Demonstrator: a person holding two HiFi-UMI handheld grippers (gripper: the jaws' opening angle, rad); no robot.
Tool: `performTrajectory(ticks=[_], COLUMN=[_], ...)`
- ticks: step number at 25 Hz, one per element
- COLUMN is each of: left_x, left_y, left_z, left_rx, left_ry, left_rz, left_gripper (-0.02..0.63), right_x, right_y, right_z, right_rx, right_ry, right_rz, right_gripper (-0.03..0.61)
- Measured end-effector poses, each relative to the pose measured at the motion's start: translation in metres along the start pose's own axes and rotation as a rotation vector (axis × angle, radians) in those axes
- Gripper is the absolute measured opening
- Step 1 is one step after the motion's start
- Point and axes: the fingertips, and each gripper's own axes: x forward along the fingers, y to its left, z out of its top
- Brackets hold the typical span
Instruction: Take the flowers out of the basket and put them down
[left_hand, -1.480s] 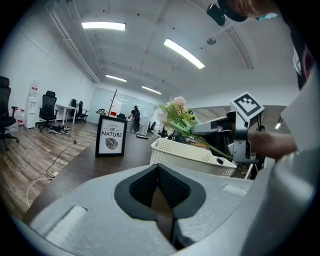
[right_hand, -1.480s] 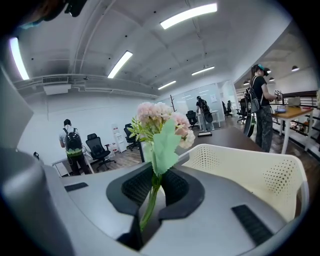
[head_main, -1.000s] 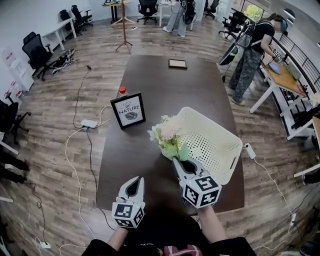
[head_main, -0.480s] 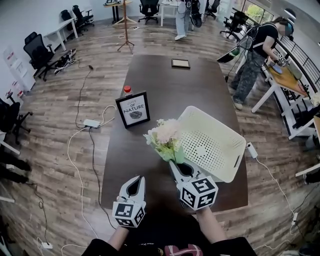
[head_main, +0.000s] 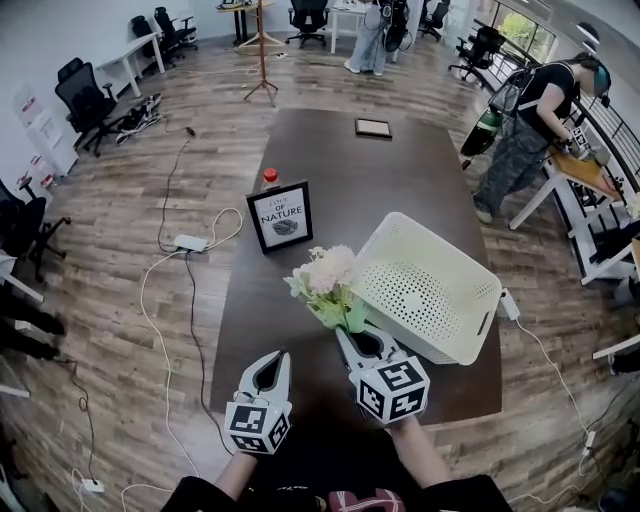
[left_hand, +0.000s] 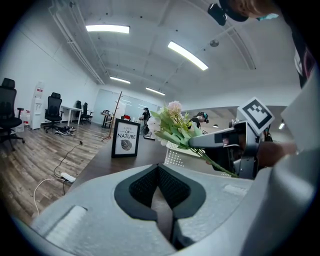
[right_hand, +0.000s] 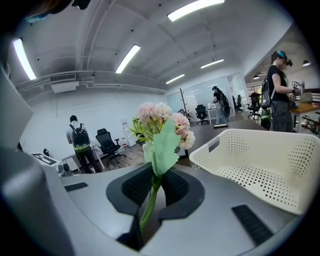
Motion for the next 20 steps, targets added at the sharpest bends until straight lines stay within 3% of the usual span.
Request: performTrajectory(ticks=[5, 10, 20], left_x=[0.006, -0.015, -0.019], left_y=[-0.009, 0.015, 0.024], left_z=[0.009, -0.002, -0.004], left_rx=[0.006, 0.005, 0.001], left_ry=[-0.001, -0.001, -0.002], left_rz=[0.016, 0.023, 0.029], left_gripper=[0.009, 0.009, 0.009], right_x=[-0.003, 0.011, 0.017], right_y=[-0.009, 0.02, 0.029], right_z=[0.004, -0.017, -0.036], right_rx=[0.003, -0.006, -0.008], right_ry=[0.012, 0.026, 0.061], right_rz=[0.012, 0.016, 0.009], right_gripper=[0.05, 0.049, 0.051])
